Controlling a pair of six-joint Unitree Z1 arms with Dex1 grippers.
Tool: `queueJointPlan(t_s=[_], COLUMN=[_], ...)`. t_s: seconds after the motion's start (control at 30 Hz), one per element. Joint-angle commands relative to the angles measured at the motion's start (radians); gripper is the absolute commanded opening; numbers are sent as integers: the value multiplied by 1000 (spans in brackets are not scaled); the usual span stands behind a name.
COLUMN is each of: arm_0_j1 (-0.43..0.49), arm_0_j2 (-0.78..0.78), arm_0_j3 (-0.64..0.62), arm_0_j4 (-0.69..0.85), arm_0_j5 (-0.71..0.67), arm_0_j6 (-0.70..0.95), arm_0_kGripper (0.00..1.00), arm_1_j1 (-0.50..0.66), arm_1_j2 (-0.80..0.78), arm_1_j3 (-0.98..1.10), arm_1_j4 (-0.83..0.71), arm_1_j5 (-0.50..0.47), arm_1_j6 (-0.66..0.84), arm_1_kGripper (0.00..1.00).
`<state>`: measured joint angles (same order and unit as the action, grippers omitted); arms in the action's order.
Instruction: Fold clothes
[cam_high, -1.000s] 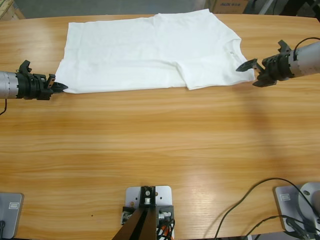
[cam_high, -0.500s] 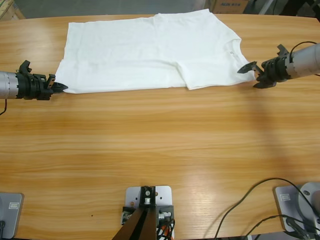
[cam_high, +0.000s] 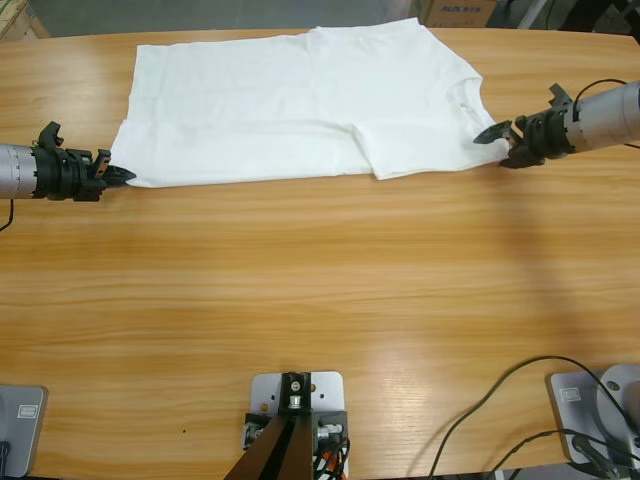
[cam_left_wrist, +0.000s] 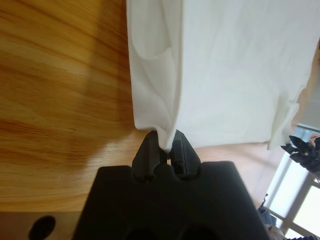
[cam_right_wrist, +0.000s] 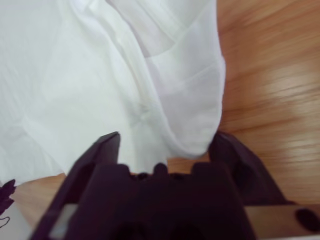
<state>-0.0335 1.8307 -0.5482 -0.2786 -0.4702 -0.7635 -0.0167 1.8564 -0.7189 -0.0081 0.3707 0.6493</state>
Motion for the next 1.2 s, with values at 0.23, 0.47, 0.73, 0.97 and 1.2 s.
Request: queueJointPlan(t_s=[0.23, 0.47, 0.73, 0.97, 1.2], arm_0_j1=[4, 4, 4, 4, 1], arm_0_j2=[-8, -16, -28, -68, -136], arm_0_j3=[34, 33, 33, 52, 139], arm_0_j4=[1, 1, 5, 7, 6], arm_0_j5=[5, 15, 14, 20, 62], arm_0_j6=[0, -2, -2, -12, -31], arm_0_kGripper=[0, 0, 0, 0, 0], arm_1_j1=[-9, -9, -8, -9, -8], arm_1_j2=[69, 42, 25, -23, -94], arm_1_j3=[20, 19, 20, 31, 145], arm_1_j4=[-4, -2, 19, 58, 66], arm_1_j5=[14, 29, 48, 41, 4], arm_1_j6=[-23, -48, -65, -66, -54], arm_1_kGripper=[0, 0, 0, 0, 0])
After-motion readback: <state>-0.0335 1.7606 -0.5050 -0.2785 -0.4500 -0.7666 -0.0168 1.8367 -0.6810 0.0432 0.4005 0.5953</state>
